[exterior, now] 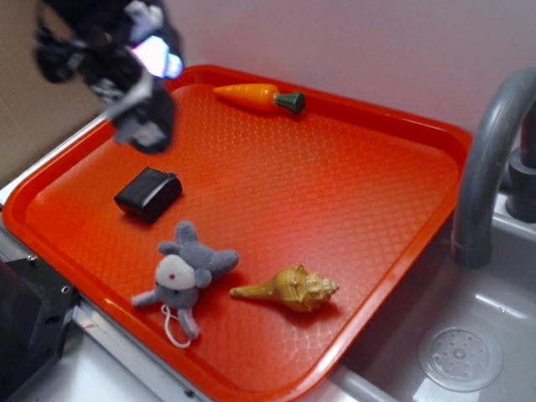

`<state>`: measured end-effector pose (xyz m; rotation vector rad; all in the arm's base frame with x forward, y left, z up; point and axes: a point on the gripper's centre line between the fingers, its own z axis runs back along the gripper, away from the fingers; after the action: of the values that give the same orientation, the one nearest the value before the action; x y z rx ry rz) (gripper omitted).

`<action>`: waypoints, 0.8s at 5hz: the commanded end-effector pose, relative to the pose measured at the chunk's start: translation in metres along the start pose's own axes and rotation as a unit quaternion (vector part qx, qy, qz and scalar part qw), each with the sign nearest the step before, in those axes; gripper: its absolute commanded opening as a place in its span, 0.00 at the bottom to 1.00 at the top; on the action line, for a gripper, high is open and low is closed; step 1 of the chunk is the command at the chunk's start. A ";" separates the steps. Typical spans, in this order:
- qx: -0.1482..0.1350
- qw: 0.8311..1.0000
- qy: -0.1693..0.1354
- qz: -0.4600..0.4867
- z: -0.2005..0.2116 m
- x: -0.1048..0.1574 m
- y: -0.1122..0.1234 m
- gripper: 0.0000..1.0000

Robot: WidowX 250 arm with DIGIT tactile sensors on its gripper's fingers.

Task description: Grab the shell.

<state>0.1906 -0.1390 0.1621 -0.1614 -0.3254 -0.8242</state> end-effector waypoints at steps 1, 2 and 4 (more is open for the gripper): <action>-0.043 0.994 0.056 -0.088 -0.077 0.010 -0.042 1.00; -0.052 0.990 0.086 -0.103 -0.100 0.005 -0.055 1.00; -0.041 0.982 0.143 -0.120 -0.137 -0.005 -0.066 1.00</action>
<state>0.1800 -0.2095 0.0248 -0.0690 -0.0116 -1.0753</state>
